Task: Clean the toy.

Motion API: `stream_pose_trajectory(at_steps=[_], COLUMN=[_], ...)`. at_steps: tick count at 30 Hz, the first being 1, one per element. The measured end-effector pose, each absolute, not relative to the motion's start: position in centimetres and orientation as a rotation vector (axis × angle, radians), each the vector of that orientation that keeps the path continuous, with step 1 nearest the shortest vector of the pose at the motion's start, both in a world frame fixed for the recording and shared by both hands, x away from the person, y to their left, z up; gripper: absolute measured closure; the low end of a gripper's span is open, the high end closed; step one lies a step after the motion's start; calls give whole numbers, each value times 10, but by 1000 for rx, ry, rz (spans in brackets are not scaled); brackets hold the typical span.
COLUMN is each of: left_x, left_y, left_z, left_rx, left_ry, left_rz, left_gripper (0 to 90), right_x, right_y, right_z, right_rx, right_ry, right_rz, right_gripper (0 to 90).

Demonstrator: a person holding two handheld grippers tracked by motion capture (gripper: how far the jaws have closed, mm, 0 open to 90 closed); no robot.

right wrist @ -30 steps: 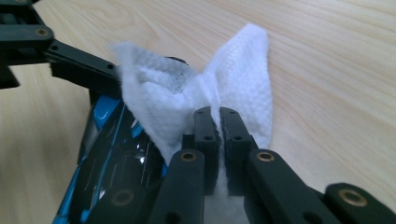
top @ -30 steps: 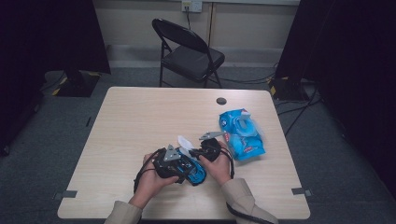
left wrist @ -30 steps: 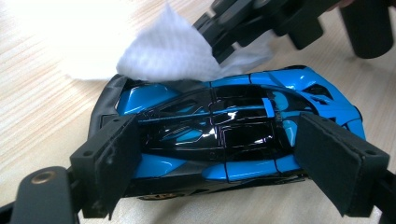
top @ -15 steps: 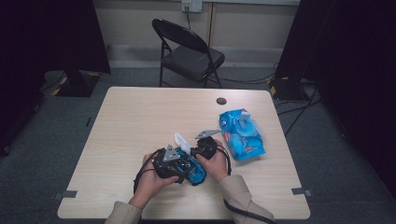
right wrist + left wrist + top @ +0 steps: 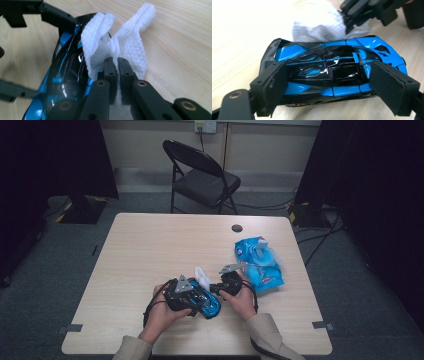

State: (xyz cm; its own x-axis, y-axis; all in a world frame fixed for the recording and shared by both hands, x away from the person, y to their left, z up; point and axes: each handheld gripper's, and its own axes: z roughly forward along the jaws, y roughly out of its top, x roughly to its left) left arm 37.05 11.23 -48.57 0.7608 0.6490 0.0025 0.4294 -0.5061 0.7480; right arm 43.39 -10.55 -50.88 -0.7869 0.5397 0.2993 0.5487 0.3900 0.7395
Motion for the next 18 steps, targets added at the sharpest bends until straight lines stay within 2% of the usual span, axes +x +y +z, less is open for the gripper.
stream_pose_trajectory(at_steps=[18], left_x=[371], left_y=[111], left_z=[-485], left_rx=[2187], left_ry=[808], left_rz=[364], left_gripper=[150], right_x=[408], right_y=[-130], right_z=[-507], right_rx=[-993], right_ry=[-2670], right_rz=[-1397], right_gripper=[877])
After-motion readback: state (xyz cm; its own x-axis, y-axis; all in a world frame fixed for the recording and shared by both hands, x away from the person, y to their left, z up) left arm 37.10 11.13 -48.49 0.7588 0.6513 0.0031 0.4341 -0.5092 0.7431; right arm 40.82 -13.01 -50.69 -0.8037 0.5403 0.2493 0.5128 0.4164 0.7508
